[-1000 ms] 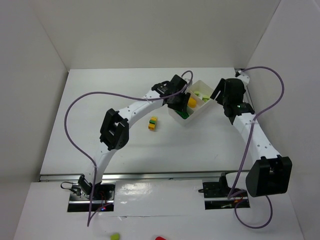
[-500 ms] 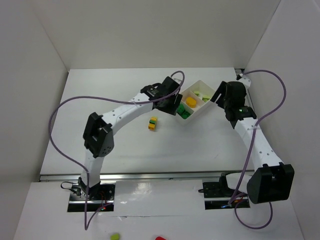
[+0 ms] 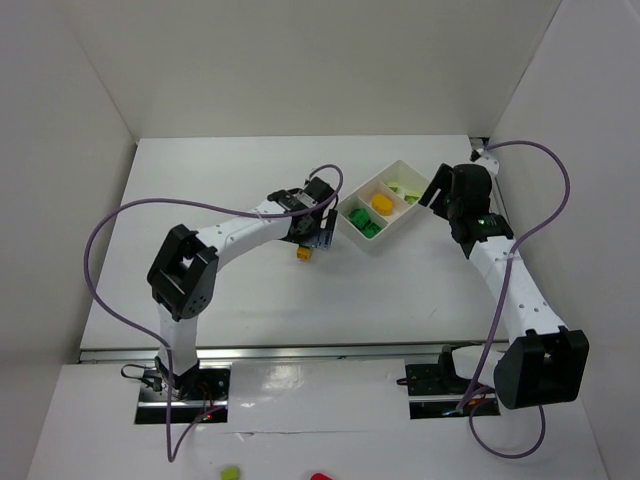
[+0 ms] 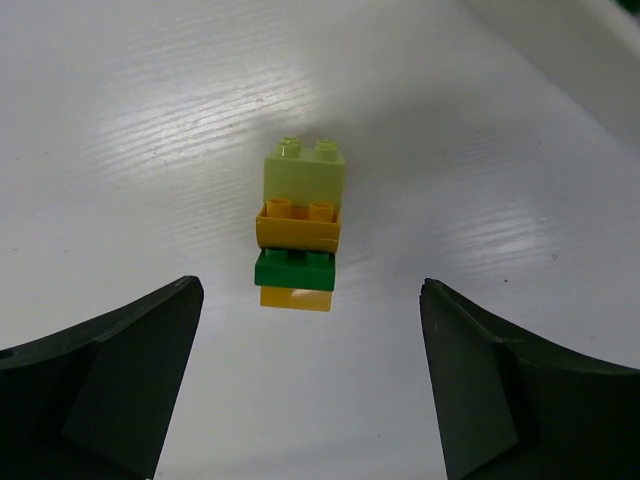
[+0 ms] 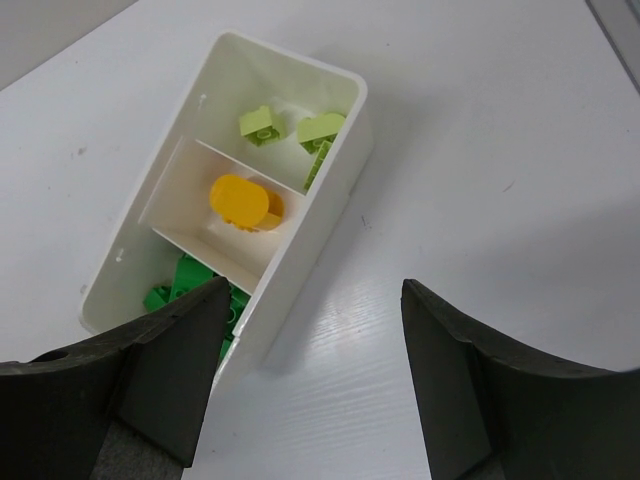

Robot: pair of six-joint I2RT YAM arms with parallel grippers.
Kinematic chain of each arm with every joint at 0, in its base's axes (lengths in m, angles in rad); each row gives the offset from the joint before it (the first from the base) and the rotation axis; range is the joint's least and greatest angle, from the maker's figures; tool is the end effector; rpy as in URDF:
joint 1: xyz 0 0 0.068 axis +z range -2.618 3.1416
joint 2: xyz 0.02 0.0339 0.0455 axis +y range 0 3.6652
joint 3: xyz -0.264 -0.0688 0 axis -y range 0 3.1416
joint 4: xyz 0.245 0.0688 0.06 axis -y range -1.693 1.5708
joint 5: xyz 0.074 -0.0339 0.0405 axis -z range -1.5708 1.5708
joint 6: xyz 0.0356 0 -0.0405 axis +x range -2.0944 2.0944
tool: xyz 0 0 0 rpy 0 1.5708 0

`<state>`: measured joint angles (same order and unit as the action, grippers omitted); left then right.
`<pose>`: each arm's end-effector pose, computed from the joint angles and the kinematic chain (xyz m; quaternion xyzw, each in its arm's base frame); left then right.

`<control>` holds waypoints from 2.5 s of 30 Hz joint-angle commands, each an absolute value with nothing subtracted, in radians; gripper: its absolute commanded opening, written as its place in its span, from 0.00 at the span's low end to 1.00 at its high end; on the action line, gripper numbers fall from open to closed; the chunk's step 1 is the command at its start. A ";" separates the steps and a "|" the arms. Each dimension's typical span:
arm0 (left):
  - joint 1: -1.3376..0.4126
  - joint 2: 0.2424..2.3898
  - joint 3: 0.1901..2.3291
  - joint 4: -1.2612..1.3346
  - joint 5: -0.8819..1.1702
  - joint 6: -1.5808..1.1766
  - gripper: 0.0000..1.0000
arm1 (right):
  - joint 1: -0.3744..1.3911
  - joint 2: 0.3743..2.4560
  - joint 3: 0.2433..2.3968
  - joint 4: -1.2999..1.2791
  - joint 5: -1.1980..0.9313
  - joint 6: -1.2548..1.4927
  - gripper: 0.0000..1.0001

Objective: Sort the legos into containers by color

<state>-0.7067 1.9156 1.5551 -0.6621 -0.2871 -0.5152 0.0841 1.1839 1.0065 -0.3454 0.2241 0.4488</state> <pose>0.3229 -0.2625 0.2394 0.0525 0.9521 -0.0409 0.2984 0.2660 0.0145 0.3195 0.2110 0.8360 0.0375 0.5052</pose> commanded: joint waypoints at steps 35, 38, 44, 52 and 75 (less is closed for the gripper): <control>-0.413 1.545 1.368 -0.488 0.693 -0.206 0.00 | 0.080 1.258 1.173 -0.230 -0.906 0.252 0.80; -0.371 1.532 1.368 -0.477 0.898 -0.186 0.00 | 0.132 1.282 1.204 -0.233 -1.014 0.236 0.80; -0.339 1.532 1.348 -0.405 1.141 -0.196 0.00 | 0.273 1.336 1.299 -0.328 -0.991 0.126 0.85; -0.339 1.511 1.339 -0.368 1.213 -0.215 0.00 | 0.359 1.451 1.364 -0.282 -0.954 0.141 0.87; -0.330 1.502 1.339 -0.359 1.224 -0.224 0.00 | 0.419 1.597 1.437 -0.157 -1.189 0.213 0.33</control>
